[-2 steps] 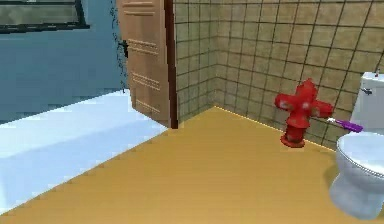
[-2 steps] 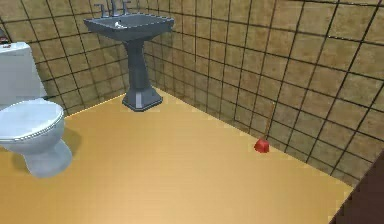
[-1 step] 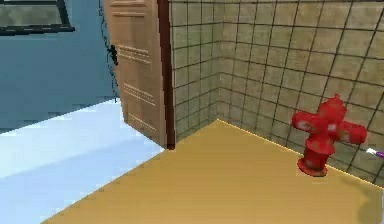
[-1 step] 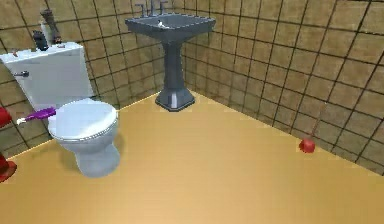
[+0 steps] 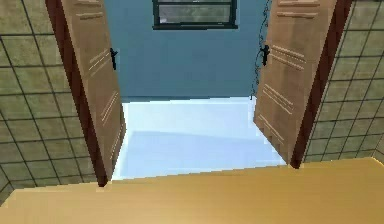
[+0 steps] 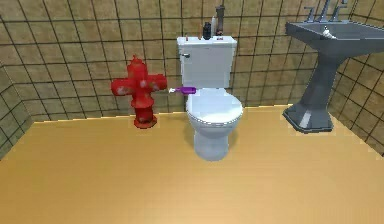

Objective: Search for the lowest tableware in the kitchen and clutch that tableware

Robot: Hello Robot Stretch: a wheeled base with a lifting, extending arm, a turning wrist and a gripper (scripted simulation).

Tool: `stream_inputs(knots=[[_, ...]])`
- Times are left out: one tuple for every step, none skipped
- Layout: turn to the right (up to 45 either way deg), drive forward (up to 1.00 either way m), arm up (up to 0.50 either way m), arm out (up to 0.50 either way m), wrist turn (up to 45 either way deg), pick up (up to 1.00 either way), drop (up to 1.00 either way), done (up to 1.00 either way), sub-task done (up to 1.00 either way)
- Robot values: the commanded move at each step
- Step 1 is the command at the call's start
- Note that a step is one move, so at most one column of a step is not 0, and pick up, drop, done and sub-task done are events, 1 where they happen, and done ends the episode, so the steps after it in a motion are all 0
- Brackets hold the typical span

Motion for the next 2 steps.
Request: stream_inputs(knots=[[0.0,0.20,0.00,0.00,0.0,0.00,0.00,0.00,0.00],[-15.0,0.00,0.00,0.00,0.0,0.00,0.00,0.00,0.00]])
